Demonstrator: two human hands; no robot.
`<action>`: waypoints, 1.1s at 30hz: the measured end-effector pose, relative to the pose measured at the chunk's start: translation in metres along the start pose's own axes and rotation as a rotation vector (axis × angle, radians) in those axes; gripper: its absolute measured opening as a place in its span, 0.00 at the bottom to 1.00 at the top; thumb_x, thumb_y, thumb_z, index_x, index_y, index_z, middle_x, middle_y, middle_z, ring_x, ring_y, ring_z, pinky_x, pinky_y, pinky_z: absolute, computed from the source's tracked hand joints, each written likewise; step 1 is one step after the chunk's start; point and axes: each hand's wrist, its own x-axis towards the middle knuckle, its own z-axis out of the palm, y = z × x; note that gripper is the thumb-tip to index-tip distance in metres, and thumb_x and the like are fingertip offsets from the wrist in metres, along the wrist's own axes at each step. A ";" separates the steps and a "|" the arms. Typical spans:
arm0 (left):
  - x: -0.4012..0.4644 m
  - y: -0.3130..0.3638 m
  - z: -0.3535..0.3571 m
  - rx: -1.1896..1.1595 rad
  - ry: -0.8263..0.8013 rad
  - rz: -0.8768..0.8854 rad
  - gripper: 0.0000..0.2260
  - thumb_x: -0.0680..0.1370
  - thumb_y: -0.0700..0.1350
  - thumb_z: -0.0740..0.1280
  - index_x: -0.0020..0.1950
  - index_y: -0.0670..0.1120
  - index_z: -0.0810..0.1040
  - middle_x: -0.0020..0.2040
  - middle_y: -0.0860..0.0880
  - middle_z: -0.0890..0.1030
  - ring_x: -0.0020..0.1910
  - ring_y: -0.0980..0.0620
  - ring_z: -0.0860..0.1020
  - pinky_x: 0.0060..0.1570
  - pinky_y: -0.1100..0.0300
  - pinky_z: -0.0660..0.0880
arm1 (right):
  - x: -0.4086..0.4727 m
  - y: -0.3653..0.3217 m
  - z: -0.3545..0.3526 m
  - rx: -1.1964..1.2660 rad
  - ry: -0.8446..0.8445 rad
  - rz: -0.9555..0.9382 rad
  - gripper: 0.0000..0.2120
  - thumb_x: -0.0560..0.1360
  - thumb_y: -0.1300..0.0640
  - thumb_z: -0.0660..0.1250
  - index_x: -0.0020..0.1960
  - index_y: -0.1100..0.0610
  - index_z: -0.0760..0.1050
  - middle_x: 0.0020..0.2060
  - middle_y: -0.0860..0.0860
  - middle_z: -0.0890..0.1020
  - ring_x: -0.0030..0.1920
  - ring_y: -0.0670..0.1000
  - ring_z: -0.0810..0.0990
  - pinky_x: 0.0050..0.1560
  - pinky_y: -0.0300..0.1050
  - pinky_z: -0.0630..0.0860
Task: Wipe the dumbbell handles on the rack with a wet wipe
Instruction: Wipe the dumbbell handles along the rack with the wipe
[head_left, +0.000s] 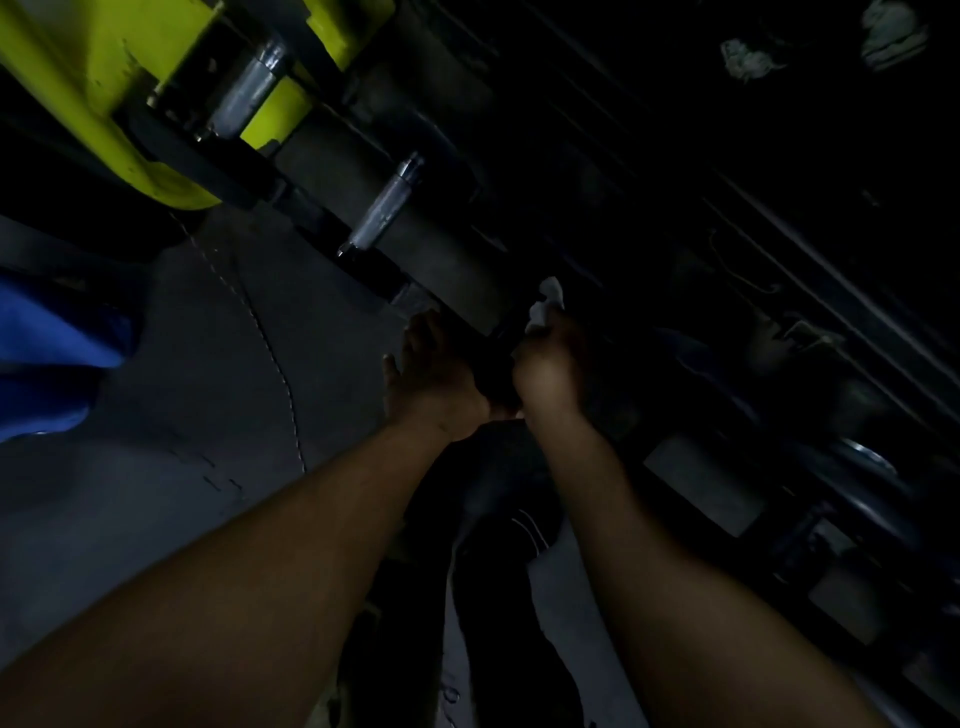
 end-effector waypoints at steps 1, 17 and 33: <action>0.001 -0.001 0.000 0.003 -0.020 0.009 0.71 0.55 0.79 0.71 0.82 0.47 0.37 0.83 0.45 0.42 0.82 0.43 0.43 0.78 0.36 0.46 | 0.001 0.002 0.003 0.062 -0.020 0.106 0.17 0.79 0.59 0.57 0.65 0.63 0.72 0.61 0.61 0.77 0.62 0.62 0.76 0.65 0.55 0.73; -0.005 0.000 -0.013 0.012 -0.040 0.038 0.71 0.57 0.75 0.75 0.82 0.44 0.38 0.83 0.43 0.44 0.81 0.41 0.48 0.78 0.40 0.50 | 0.015 -0.011 -0.021 0.616 0.036 0.248 0.15 0.79 0.68 0.60 0.39 0.51 0.71 0.32 0.44 0.77 0.34 0.44 0.74 0.44 0.43 0.73; -0.002 -0.005 -0.005 -0.031 -0.004 0.063 0.70 0.54 0.79 0.70 0.83 0.47 0.41 0.83 0.42 0.44 0.82 0.42 0.46 0.78 0.39 0.48 | 0.013 -0.005 -0.009 0.017 -0.076 0.217 0.04 0.78 0.63 0.67 0.49 0.61 0.80 0.40 0.51 0.77 0.40 0.48 0.77 0.36 0.36 0.71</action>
